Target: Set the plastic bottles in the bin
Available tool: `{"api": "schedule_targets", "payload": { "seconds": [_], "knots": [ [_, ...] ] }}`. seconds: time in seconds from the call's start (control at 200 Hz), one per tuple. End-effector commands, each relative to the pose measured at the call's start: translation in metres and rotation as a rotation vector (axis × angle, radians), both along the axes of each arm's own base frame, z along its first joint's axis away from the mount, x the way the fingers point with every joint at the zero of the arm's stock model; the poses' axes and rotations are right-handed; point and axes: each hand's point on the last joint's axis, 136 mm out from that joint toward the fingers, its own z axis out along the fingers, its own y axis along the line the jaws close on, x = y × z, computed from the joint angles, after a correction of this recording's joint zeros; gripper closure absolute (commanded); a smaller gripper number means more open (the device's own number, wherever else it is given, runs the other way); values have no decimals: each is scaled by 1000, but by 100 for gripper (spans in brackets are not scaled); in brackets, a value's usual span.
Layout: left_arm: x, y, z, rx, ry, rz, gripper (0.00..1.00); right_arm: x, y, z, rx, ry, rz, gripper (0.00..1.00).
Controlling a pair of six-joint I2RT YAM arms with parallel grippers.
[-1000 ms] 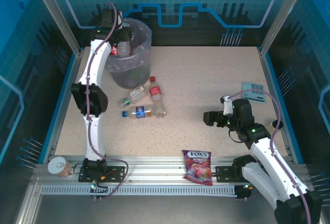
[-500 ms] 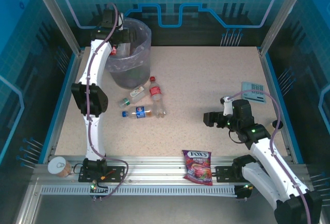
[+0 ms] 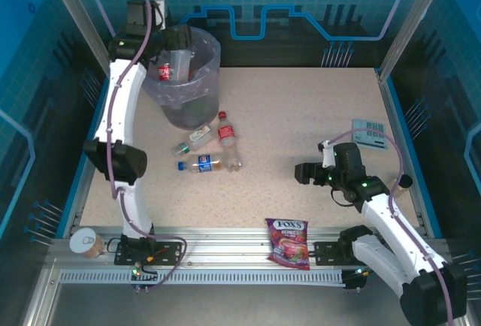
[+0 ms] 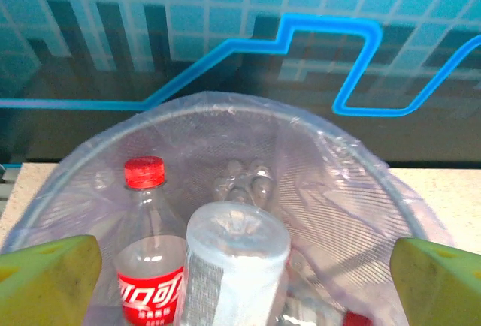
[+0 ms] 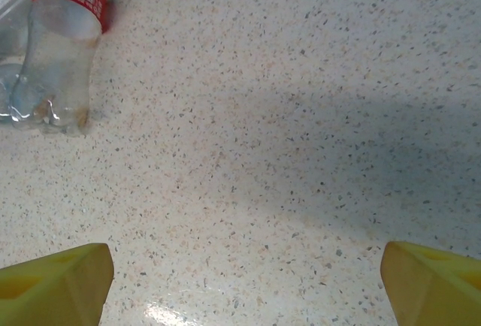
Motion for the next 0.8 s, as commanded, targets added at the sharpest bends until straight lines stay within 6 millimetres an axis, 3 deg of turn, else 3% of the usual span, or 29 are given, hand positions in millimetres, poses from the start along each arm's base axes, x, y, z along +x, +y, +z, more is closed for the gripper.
{"api": "schedule_targets", "payload": {
  "seconds": [0.0,0.12,0.305,0.425,0.46,0.48,0.54,0.67,0.795],
  "knots": [
    [-30,-13,14,23,-10,-47,1,13,12,19,14,-45,14,8],
    [-65,-27,1,0,7,-82,1,23,35,25,20,-57,54,10],
    [-131,-40,-39,-123,37,-101,1,40,95,26,-9,-50,186,13],
    [-180,-44,-76,-211,80,-72,1,51,135,26,-11,-54,254,15],
    [-194,-49,-90,-246,97,-78,2,52,145,18,-14,-40,270,16],
    [-201,-52,-97,-263,108,-83,2,58,155,27,2,-59,279,16],
    [-220,-61,-124,-314,153,-79,3,64,174,24,11,-51,301,17],
    [-251,-88,-172,-422,241,-106,2,79,211,8,18,-38,322,18],
    [-266,-99,-201,-563,268,-87,2,95,233,-4,47,-21,304,22]
  ]
}}
